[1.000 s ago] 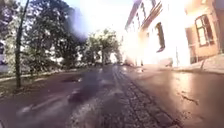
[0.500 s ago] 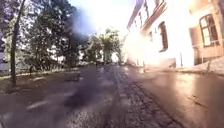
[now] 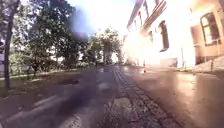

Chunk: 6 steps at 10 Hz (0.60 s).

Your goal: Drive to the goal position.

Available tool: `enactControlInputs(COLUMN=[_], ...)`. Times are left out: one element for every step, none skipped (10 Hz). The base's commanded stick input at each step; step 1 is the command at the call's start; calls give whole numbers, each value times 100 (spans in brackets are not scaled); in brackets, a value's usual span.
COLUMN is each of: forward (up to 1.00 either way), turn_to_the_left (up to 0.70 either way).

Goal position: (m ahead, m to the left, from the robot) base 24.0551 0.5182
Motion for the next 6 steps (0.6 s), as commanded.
enactControlInputs(forward=[50, 50, 50, 50, 50, 50], turn_to_the_left=[-42, 0, 0, 0, 0, 33])
